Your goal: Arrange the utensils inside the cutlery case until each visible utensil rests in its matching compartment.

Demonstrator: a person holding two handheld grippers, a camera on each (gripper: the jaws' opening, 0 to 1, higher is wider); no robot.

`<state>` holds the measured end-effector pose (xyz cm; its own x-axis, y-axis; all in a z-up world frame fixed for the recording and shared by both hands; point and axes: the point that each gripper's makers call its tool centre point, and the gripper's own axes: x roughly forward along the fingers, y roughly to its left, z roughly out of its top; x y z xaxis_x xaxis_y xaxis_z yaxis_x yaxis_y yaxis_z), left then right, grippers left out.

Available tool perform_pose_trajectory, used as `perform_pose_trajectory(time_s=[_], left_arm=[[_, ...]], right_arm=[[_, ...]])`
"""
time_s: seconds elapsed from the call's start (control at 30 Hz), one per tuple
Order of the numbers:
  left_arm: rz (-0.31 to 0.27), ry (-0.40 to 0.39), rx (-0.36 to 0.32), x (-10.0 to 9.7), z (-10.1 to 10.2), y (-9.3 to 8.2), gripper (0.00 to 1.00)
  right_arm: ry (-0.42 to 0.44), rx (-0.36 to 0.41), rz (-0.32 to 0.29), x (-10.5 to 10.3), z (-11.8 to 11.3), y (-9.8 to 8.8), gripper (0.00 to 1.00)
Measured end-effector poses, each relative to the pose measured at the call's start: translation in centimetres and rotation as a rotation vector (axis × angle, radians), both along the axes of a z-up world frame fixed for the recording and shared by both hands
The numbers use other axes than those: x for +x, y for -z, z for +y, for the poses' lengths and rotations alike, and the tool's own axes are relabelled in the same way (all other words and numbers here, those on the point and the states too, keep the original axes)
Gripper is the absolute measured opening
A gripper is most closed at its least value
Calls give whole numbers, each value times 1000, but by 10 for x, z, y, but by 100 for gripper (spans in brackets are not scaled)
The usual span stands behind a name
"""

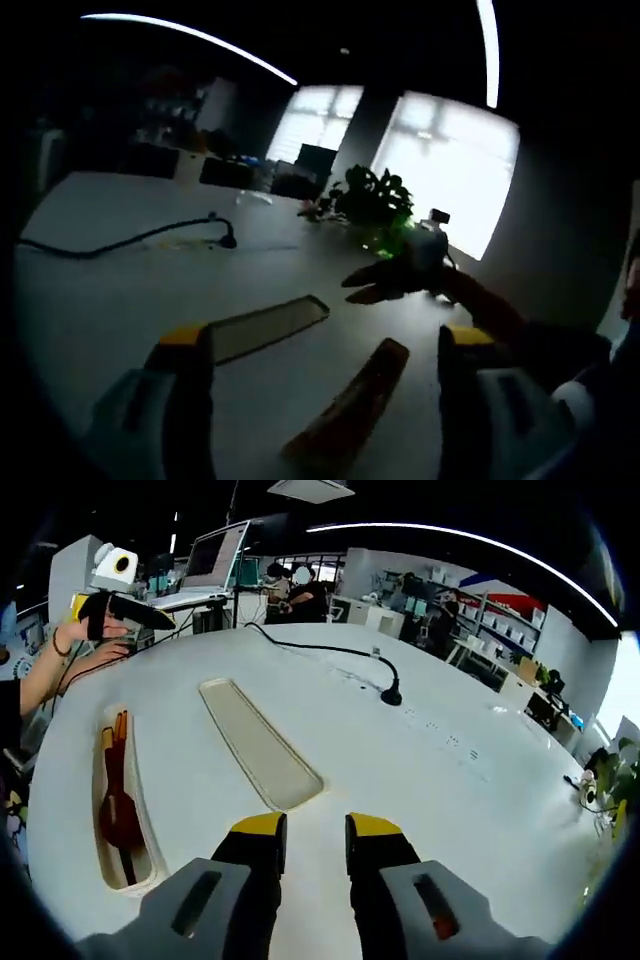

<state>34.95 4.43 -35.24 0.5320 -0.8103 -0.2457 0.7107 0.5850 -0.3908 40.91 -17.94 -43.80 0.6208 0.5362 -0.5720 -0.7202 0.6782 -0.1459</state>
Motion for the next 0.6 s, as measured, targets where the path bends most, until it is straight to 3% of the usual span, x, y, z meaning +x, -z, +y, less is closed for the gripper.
perform_pose_trajectory(time_s=[0.23, 0.3, 0.37, 0.43, 0.5, 0.6], left_arm=[[136, -56, 2, 27, 3, 37, 100], [163, -97, -17, 36, 5, 41, 100], [192, -128, -30, 42, 6, 44, 100], [232, -135, -65, 48, 2, 44, 98], [270, -115, -85, 49, -4, 46, 88], [296, -124, -93, 56, -9, 49, 98]], right_arm=[[16, 46, 19, 3, -1, 12, 23], [8, 163, 65, -2, 10, 13, 23], [17, 232, 107, -1, 14, 14, 26], [6, 227, 100, 3, 14, 15, 28], [6, 215, 98, 7, 14, 16, 30], [8, 245, 111, 11, 14, 15, 32]])
